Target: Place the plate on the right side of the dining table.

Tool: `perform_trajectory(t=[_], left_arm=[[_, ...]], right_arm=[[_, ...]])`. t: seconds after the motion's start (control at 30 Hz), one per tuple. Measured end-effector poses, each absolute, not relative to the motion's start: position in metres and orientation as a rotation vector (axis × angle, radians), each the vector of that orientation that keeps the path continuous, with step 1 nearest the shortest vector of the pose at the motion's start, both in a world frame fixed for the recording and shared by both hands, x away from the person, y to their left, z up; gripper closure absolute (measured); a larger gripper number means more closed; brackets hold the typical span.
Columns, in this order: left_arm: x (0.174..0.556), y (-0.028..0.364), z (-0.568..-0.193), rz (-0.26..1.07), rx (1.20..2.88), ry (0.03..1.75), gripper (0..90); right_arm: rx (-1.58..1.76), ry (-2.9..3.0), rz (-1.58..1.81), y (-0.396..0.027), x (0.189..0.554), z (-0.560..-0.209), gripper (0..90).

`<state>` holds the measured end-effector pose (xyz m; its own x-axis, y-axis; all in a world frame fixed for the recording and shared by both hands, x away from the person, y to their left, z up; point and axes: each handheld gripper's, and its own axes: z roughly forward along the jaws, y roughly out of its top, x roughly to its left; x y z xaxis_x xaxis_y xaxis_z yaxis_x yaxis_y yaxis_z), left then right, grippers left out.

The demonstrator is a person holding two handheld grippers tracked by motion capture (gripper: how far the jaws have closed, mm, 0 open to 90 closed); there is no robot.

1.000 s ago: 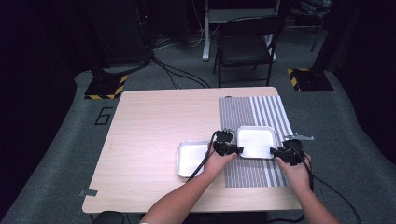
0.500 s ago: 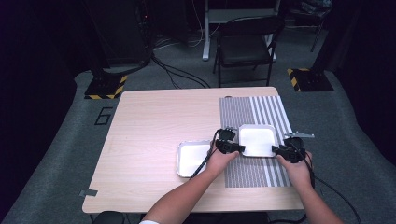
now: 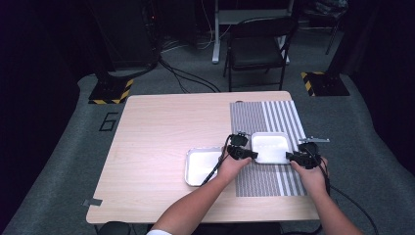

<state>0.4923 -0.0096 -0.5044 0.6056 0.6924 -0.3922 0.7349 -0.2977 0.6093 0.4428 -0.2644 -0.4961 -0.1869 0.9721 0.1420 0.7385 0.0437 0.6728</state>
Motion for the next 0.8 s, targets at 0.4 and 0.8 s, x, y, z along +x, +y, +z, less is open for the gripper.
perform_trajectory(t=[0.4, 0.8], left_arm=[[0.4935, -0.011, -0.5072, -0.096, 2.04, 1.132, 66.2], [0.4938, -0.0102, -0.5081, -0.099, 2.066, 1.112, 65.3]], right_arm=[[1.748, 2.004, 0.872, -0.2665, 0.4468, -0.4993, 67.7], [1.77, 2.007, 0.877, -0.2683, 0.4475, -0.505, 66.8]])
